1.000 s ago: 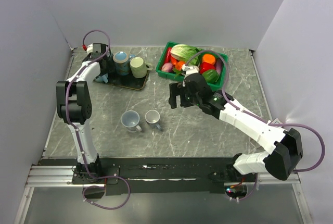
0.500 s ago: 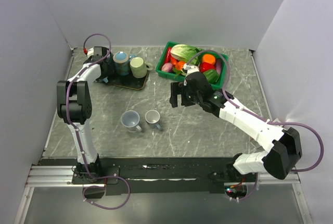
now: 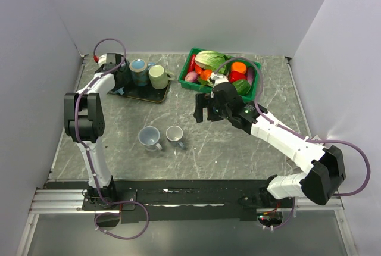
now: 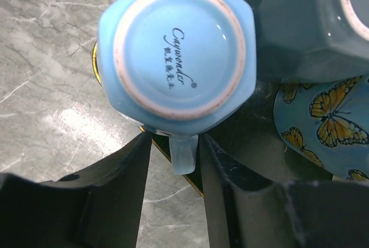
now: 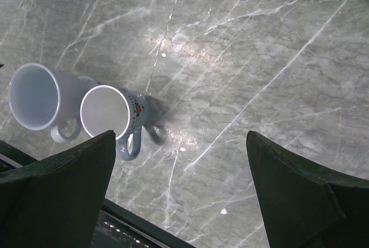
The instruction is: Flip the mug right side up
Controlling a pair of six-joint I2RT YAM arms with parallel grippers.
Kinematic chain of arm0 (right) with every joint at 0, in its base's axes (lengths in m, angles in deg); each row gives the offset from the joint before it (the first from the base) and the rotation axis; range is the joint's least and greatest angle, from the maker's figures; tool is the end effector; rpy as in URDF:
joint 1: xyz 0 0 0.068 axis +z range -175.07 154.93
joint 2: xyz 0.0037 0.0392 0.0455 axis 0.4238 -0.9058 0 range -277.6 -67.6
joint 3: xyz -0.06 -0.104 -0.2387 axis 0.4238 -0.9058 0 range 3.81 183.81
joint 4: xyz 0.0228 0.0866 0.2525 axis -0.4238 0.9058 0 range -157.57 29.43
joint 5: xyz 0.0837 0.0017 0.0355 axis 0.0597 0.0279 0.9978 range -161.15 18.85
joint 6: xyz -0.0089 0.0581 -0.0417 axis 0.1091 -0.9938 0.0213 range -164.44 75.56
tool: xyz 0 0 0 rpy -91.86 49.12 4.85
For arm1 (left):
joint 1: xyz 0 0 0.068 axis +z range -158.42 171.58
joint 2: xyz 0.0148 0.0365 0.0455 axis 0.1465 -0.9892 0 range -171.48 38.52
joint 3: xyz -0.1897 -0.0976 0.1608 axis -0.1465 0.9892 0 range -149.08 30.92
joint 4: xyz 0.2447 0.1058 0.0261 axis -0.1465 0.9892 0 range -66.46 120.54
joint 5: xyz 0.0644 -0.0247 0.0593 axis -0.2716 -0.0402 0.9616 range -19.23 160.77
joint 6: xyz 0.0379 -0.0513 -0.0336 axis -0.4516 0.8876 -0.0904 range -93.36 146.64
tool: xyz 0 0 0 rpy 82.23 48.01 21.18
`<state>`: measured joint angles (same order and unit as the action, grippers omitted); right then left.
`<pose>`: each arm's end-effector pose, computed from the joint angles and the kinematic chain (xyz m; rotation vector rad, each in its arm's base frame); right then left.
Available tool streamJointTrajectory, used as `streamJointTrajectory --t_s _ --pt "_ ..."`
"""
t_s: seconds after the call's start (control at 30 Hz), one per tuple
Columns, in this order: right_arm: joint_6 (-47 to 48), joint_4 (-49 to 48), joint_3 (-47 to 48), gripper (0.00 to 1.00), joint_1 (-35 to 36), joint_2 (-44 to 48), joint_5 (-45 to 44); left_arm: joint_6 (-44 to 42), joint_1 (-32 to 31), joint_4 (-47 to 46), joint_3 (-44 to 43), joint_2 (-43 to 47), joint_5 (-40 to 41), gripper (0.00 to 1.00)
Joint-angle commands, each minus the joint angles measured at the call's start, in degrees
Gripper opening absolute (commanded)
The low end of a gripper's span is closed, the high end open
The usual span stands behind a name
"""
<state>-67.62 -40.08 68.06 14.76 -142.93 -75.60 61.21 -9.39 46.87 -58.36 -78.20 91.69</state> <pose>0.2469 0.1999 0.2906 -0.2893 2.2725 0.5004 0.4696 0.0135 0.1807 -0.8382 2.2337 0.1598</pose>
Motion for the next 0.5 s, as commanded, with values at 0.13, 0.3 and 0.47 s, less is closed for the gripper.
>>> streamJointTrajectory --t_s 0.13,0.3,0.47 --pt "-2.0 -1.0 -1.4 0.99 -0.5 2.8 -0.9 1.5 0.6 -1.2 -0.1 3.5 0.8 0.36" --pt "-2.7 -1.0 -1.6 0.99 -0.5 3.3 -1.1 1.9 0.8 -0.1 -1.0 3.9 -0.4 0.22" --pt "-3.8 -0.9 -1.7 0.99 -0.5 3.4 -1.1 2.1 0.8 0.8 -1.3 4.6 -0.8 0.01"
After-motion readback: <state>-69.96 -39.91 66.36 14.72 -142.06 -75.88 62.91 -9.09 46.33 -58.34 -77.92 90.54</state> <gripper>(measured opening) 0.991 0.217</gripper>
